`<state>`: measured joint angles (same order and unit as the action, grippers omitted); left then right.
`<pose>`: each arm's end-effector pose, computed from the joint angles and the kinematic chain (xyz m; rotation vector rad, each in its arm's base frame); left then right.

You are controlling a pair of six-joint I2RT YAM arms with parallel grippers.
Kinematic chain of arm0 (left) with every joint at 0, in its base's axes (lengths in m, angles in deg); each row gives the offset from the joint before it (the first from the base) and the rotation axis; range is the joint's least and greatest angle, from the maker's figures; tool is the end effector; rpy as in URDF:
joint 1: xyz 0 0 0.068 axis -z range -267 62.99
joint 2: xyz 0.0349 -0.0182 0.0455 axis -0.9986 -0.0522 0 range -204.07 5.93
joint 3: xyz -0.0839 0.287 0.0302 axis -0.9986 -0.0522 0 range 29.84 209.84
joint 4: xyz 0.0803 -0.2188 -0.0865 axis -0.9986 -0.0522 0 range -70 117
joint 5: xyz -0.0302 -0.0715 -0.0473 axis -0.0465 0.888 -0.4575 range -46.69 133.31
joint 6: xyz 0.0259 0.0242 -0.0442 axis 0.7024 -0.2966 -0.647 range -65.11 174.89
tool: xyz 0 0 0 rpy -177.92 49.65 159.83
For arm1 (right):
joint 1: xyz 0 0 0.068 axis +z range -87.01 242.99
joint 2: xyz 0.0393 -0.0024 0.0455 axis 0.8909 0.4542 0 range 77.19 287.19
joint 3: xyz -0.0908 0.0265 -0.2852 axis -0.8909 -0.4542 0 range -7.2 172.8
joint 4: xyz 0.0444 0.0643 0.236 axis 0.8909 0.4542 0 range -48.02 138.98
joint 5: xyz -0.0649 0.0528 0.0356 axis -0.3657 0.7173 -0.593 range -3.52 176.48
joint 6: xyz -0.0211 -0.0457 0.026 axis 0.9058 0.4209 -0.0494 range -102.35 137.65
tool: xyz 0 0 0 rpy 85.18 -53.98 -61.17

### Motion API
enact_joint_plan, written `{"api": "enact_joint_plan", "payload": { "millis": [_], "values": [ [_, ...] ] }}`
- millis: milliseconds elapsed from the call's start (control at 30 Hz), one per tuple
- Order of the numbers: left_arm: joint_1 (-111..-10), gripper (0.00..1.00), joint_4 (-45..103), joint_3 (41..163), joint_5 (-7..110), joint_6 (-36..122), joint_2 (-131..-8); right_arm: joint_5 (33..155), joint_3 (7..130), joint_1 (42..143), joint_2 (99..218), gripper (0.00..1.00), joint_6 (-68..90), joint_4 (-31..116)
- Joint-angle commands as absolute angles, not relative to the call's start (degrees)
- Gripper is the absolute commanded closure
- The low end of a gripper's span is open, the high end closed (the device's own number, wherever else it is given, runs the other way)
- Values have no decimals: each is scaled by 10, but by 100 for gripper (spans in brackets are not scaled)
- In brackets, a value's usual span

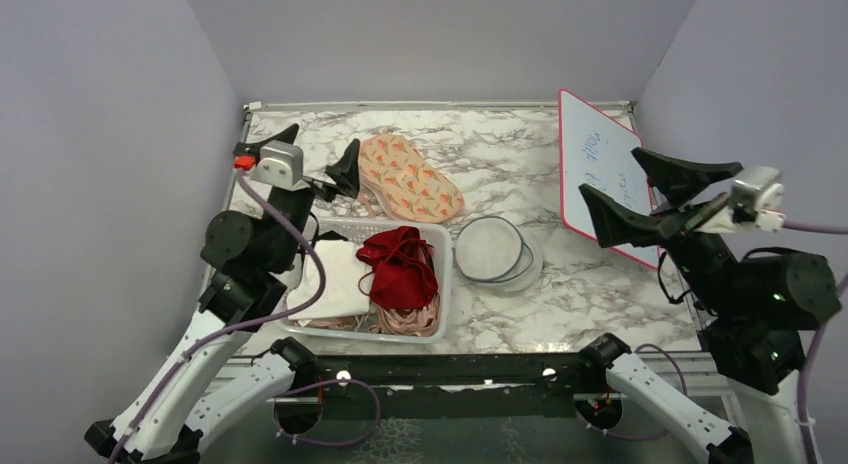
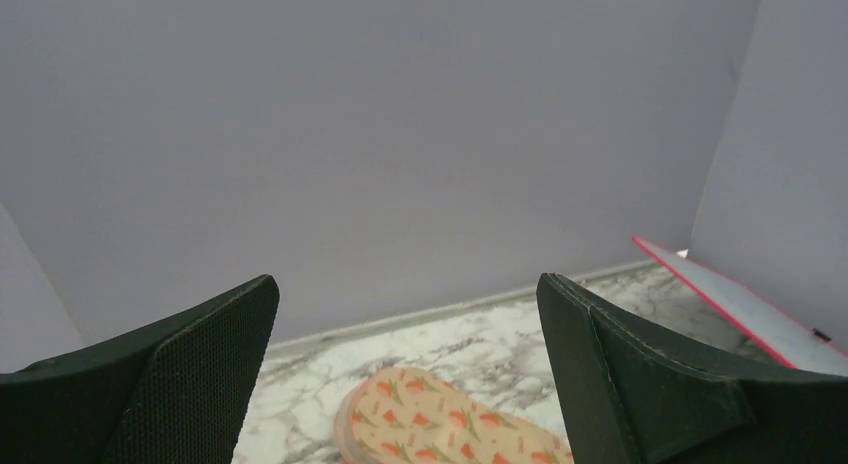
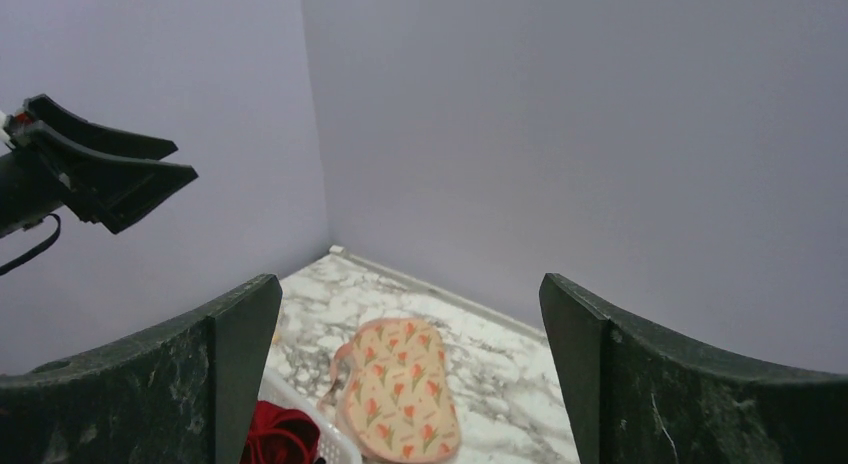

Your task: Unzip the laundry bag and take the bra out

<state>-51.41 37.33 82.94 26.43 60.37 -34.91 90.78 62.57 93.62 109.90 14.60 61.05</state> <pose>0.1004 -0.0578 0.4555 0.1669 1.1876 -0.2883 0.0245 0.0180 0.4939 -0.3679 1.2230 0.5543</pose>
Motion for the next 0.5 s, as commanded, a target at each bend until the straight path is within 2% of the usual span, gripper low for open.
{"api": "enact_joint_plan", "payload": {
  "millis": [0, 300, 467],
  "values": [
    [-517, 1, 285, 933, 334, 595, -333, 885, 682, 934, 1094, 0, 169, 645],
    [-517, 1, 271, 971, 317, 588, -306, 847, 725, 934, 1109, 0, 155, 656],
    [-517, 1, 271, 970, 309, 581, -303, 886, 701, 934, 1104, 0, 136, 628]
  ]
}}
